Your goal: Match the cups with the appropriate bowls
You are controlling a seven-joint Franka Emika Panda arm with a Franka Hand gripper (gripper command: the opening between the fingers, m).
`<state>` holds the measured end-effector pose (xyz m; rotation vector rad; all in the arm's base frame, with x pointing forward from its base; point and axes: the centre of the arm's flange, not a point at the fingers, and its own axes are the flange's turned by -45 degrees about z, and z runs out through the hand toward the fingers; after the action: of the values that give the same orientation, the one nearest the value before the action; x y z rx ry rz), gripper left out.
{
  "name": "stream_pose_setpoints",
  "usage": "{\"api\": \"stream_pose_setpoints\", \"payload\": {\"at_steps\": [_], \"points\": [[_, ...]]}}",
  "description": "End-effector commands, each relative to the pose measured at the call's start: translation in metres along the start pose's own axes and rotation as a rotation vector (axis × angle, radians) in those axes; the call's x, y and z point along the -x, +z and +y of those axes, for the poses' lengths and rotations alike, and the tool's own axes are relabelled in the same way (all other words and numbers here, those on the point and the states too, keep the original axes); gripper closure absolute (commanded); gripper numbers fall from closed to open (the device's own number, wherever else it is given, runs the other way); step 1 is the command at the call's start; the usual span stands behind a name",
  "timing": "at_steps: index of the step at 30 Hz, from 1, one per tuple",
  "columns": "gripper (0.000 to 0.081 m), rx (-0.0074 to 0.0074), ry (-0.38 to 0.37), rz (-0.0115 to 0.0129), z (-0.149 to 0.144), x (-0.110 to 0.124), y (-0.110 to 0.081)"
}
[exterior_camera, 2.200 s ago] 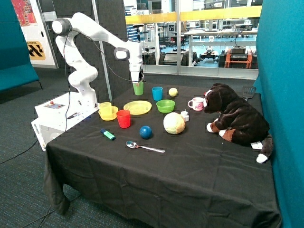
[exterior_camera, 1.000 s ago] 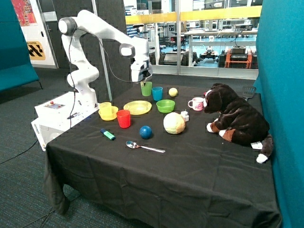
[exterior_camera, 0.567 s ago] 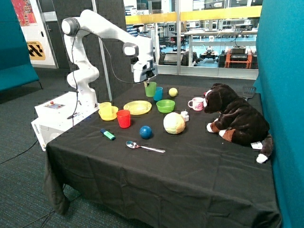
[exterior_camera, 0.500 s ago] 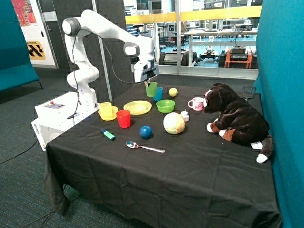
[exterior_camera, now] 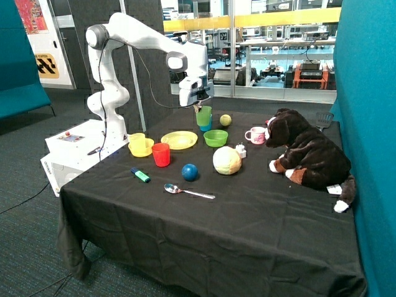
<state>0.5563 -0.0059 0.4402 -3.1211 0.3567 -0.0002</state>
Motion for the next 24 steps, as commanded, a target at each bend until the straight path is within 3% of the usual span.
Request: {"api": "stream_pose_setpoints", "payload": {"at_steps": [1,24], "points": [[0.0808,0.0002,0.015,-0.0001,0.013,-0.022,0.004],[0.0808,0.0002,-0.066,-0.0001,-0.016,-0.056,0.019]]}}
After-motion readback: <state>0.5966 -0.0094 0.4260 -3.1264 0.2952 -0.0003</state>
